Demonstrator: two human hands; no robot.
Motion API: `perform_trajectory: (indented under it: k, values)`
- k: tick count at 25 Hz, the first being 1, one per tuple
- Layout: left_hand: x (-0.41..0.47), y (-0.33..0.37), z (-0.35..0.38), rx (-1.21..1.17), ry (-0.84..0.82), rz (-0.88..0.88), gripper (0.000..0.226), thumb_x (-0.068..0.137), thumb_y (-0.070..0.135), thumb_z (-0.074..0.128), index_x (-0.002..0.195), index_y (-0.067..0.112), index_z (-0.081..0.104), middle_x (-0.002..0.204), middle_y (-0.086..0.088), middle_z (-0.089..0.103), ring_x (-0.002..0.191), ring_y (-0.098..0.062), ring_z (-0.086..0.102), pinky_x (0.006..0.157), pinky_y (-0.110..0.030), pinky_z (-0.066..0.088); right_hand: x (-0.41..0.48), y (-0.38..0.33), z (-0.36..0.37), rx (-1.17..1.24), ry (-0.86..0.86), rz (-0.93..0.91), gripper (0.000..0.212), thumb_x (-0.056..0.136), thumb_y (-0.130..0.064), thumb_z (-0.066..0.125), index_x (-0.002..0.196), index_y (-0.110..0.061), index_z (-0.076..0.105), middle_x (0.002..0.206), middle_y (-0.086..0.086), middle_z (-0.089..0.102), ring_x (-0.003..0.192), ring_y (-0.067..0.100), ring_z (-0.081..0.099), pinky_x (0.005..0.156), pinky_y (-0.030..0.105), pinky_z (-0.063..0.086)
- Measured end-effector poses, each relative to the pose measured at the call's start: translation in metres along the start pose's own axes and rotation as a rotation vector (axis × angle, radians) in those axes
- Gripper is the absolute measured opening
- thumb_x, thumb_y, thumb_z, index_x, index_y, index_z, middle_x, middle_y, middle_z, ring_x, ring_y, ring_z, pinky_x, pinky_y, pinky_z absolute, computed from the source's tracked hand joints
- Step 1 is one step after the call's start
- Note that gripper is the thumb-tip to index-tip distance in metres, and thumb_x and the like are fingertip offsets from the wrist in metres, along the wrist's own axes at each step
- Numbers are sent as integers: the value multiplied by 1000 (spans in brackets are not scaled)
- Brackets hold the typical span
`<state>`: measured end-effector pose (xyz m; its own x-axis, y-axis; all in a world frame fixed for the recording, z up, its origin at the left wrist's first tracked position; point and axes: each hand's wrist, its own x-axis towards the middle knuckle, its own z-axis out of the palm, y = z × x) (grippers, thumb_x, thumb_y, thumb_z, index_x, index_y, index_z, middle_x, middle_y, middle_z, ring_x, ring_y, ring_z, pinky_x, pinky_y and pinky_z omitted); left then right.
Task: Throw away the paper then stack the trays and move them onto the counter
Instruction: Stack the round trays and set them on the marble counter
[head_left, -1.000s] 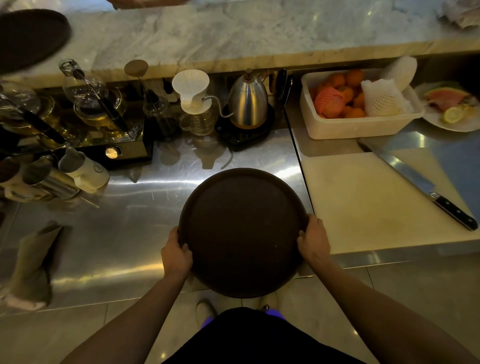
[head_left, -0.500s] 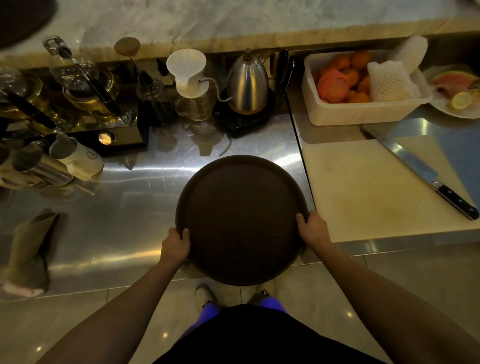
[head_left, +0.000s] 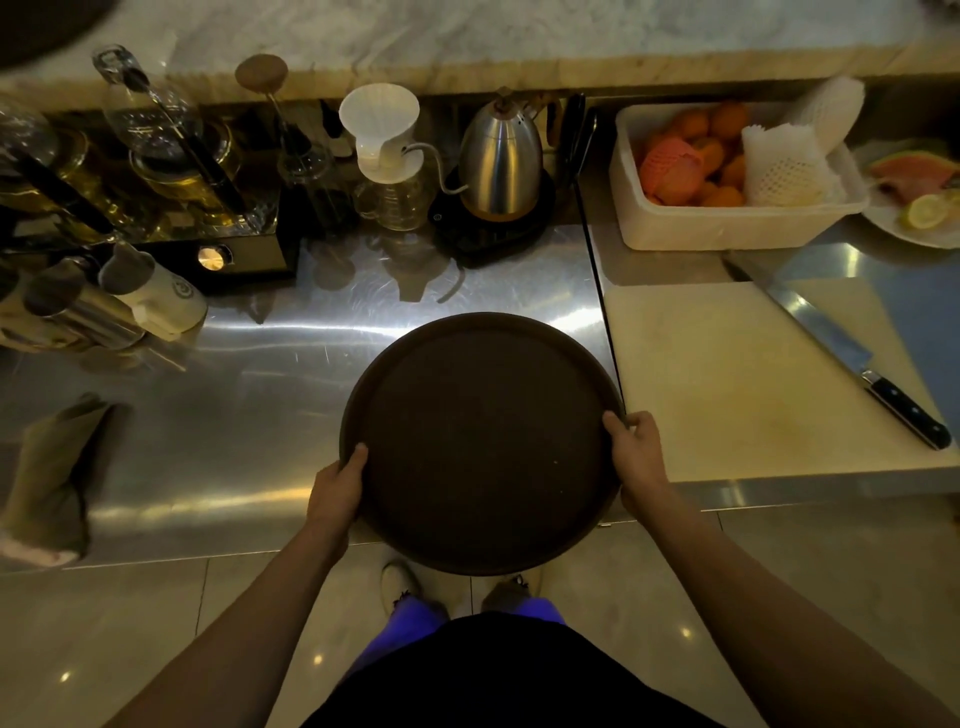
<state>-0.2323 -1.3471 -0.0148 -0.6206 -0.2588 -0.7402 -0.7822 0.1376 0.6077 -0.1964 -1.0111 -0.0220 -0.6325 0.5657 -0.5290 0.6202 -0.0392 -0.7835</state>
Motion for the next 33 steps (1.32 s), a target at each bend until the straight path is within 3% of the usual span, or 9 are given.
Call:
perform_trajectory:
  k: [4,6,10,16,18,23,27,30,33]
  values:
    - [-16,-7,1,-363,-67,-144,43,97,37,49,135,17,50,116,-2,63,119,-32,55,88,-45,48,-15,-4,3,83,0,-63,22,94,-27,52,107,-12,44,98,4,53,87,17,57,65,31,49]
    - [-24,-13,0,-445,-51,-141,41,97,34,50,135,17,50,123,-5,63,112,-29,57,89,-45,48,-22,-3,2,103,-21,-64,20,94,-26,53,107,-15,44,99,4,53,87,16,57,65,30,49]
    - [-49,-18,-10,-513,-1,-66,41,95,32,53,133,16,52,111,-2,66,100,-25,61,78,-40,51,-36,-4,0,142,-44,-80,13,93,-27,54,101,-21,46,99,3,55,89,18,59,67,31,51]
    - [-83,-18,-43,-630,48,36,43,93,24,56,135,12,53,122,-8,66,111,-32,61,98,-49,48,-79,-24,6,197,-58,-148,19,91,-24,57,105,-16,48,97,1,57,87,17,61,62,29,49]
    - [-91,-18,-63,-655,44,68,43,92,21,56,133,9,55,123,-11,67,110,-32,63,97,-48,49,-103,-32,13,206,-58,-186,19,92,-22,56,108,-15,49,97,0,57,87,16,60,63,29,49]
    - [-110,-20,-133,-694,36,169,40,89,17,58,127,5,59,116,-13,70,102,-32,67,77,-39,53,-170,-47,44,211,-71,-236,22,92,-22,56,112,-17,50,108,5,59,95,21,60,76,38,53]
    - [-126,-23,-199,-730,64,267,35,86,14,59,120,7,63,114,-15,70,104,-35,66,85,-45,54,-223,-64,81,219,-103,-273,28,92,-20,56,118,-14,50,111,6,58,100,24,58,81,41,51]
    - [-137,-26,-247,-759,80,332,41,86,13,58,126,9,59,120,-15,68,109,-36,64,96,-54,49,-258,-78,108,247,-131,-293,20,90,-15,56,110,-13,52,100,3,61,94,25,60,81,45,52]
    - [-150,-20,-289,-765,87,374,42,84,16,58,126,10,58,120,-13,68,111,-34,63,97,-54,48,-289,-98,130,280,-152,-307,19,88,-10,57,106,-11,52,93,7,62,88,28,62,80,48,53]
